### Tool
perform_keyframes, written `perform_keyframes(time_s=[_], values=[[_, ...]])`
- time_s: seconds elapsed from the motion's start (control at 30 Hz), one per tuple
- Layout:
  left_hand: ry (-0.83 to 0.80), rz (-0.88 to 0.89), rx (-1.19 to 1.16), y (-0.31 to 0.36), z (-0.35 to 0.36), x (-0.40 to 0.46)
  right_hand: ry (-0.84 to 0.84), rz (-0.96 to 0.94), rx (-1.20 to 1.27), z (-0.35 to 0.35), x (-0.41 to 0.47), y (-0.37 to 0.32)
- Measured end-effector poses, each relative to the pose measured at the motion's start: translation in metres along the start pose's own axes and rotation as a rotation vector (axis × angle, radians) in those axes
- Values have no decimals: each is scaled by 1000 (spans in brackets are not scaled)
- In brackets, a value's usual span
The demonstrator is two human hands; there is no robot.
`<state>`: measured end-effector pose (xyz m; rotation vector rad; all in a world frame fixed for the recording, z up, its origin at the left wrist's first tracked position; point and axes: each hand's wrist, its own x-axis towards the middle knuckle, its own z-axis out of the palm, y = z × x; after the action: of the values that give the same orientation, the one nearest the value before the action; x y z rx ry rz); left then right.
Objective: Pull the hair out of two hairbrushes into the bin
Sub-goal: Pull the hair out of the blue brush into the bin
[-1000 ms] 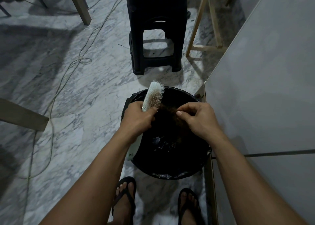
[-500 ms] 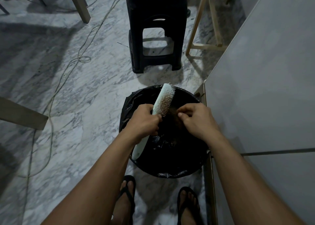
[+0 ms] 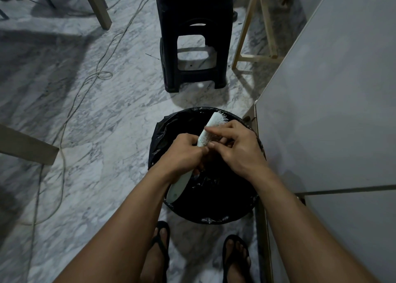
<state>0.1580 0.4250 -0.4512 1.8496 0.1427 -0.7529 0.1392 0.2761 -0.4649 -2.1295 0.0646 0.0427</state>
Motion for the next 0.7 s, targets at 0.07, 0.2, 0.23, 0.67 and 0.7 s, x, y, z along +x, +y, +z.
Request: perform_keyframes(time_s=[0.07, 0.2, 0.23, 0.67, 0.7], values=[[-25, 0, -3, 0, -1, -2, 54, -10, 19, 2, 0, -1], [-44, -17, -36, 2, -3, -4, 177, 29, 131, 4, 0, -7], [-43, -27, -56, 2, -5, -4, 192, 63, 175, 3, 0, -8], [5, -56, -96, 2, -9, 0, 231, 161, 251, -7, 8, -2], [-3, -56, -108, 3, -8, -1, 209, 145, 260, -6, 8, -3]])
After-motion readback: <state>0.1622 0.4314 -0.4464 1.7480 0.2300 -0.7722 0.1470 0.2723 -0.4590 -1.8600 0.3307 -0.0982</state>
